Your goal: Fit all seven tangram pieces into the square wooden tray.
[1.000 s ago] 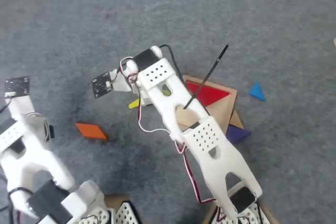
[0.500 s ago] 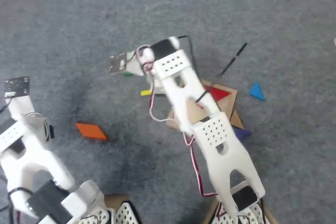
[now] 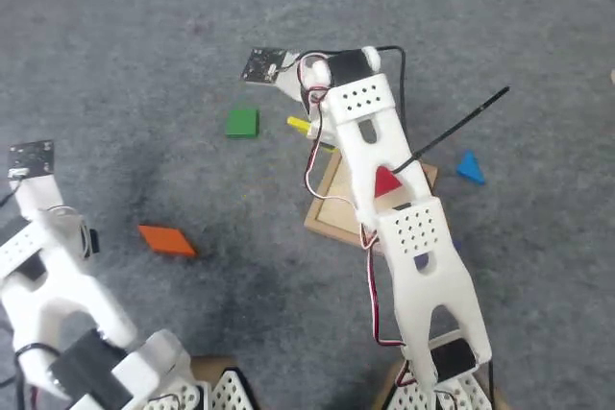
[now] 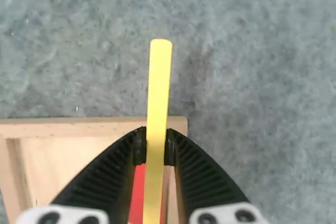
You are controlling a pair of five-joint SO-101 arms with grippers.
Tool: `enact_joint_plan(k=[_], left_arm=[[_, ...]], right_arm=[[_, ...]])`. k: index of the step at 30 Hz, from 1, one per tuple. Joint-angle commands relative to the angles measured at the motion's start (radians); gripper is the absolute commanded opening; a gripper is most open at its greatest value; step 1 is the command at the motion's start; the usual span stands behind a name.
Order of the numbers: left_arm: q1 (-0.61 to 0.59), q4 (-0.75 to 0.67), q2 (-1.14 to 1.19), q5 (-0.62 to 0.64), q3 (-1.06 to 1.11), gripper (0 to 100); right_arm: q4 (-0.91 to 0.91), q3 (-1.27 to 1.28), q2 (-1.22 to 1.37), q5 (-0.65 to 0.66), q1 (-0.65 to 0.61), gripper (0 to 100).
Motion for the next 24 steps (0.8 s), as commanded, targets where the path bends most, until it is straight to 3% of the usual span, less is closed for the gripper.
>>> enact_joint_plan(k=[1,10,17,24], left_arm=[[-0.003,-0.031,-0.035,-0.012,-0.002,15],[-0.003,-0.029,-0.035,-0.012,0.007,15],[-0.002,-0.029,-0.035,-0.012,0.007,15],[-0.003,-0.029,-0.035,-0.012,0.007,15]], right_arm=[[0.044,0.060,-0.174,-0.014,0.019,0.8],[0.044,0.442,-0.484,-0.020,0.012,0.8],[0.042,0.993,-0.694,0.457,-0.027,0.8],[0.033,1.025,-0.657,0.634,-0.070,0.8]])
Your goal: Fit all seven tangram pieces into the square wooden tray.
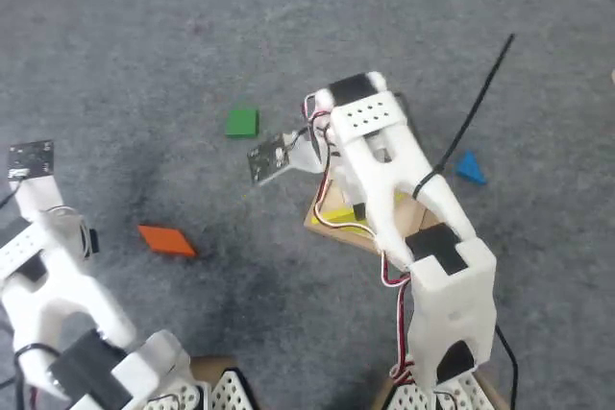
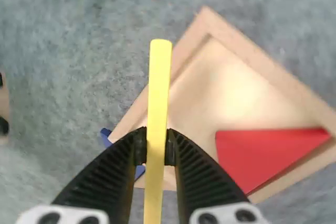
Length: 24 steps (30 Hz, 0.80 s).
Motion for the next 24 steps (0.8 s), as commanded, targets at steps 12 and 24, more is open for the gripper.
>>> enact_joint_plan(k=[12,24], left_arm=[[-0.003,-0.015,-0.037,-0.012,-0.004,15],[-0.003,-0.014,-0.043,-0.012,0.021,15]], right_arm=[[0.036,-0.192,0.170,0.081,-0.015,0.8],[-0.044,-0.195,0.180,0.077,-0.094,0.9]])
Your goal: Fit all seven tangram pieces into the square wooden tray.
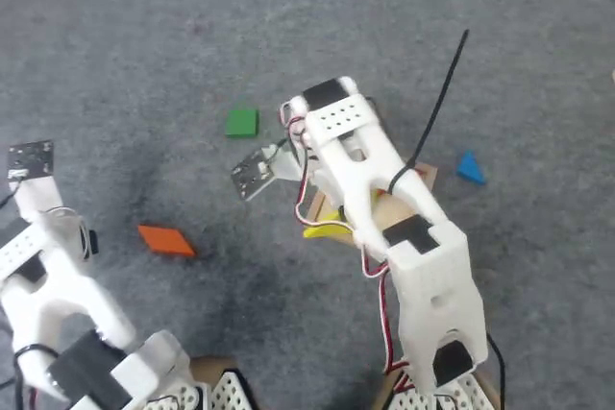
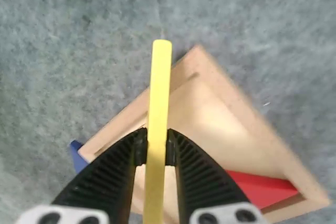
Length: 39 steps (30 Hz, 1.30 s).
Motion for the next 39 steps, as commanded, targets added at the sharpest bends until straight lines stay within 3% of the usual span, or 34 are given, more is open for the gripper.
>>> enact_joint_plan(k=[1,6,16,24,29,35,39], left_arm=[[-0.003,-0.015,-0.043,-0.014,0.008,15],[-0.003,-0.015,-0.043,-0.014,0.010,15],[-0.003,-0.015,-0.043,-0.014,0.010,15],[-0.003,-0.015,-0.043,-0.014,0.010,15],[-0.003,-0.015,-0.043,-0.014,0.010,15],[-0.003,-0.015,-0.041,-0.014,0.012,15],[-0.003,-0.015,-0.041,-0.014,0.012,15]], right_arm=[[-0.030,-0.044,-0.005,-0.002,-0.028,0.9],[-0.064,-0.044,-0.005,-0.055,-0.027,2.4],[-0.099,-0.044,-0.005,-0.126,0.002,25.8],[-0.090,-0.038,-0.005,-0.127,0.005,26.4],[0.002,-0.040,-0.016,-0.198,-0.035,26.3],[0.008,-0.077,-0.025,-0.371,-0.087,26.3],[0.002,-0.078,-0.015,-0.572,-0.105,26.3]])
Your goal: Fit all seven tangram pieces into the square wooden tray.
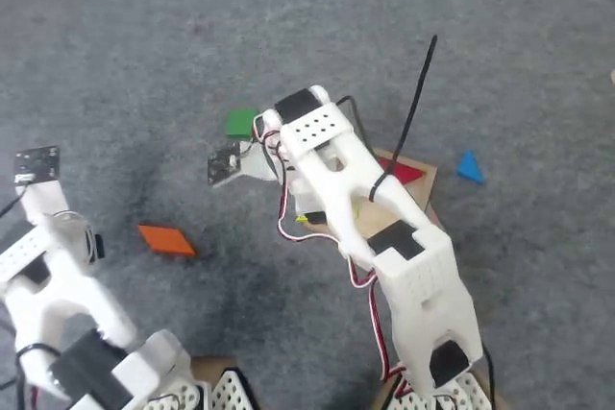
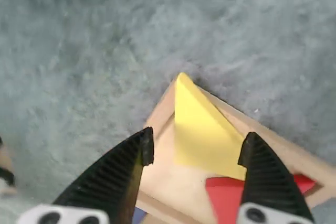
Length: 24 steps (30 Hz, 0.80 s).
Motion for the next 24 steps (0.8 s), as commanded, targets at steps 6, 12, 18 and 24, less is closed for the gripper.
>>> enact_joint_plan(k=[6,12,18,24], left_arm=[[-0.003,-0.015,-0.041,-0.014,-0.004,15],[-0.003,-0.015,-0.041,-0.014,-0.004,15],[-0.003,-0.015,-0.041,-0.014,-0.004,15],[-0.003,-0.015,-0.041,-0.014,-0.004,15]], right_arm=[[-0.068,-0.034,0.030,-0.249,-0.010,26.3],[-0.067,-0.038,0.088,-0.245,0.005,26.3],[-0.101,-0.057,0.091,-0.238,0.056,26.3],[-0.025,-0.138,0.088,-0.215,0.071,26.3]])
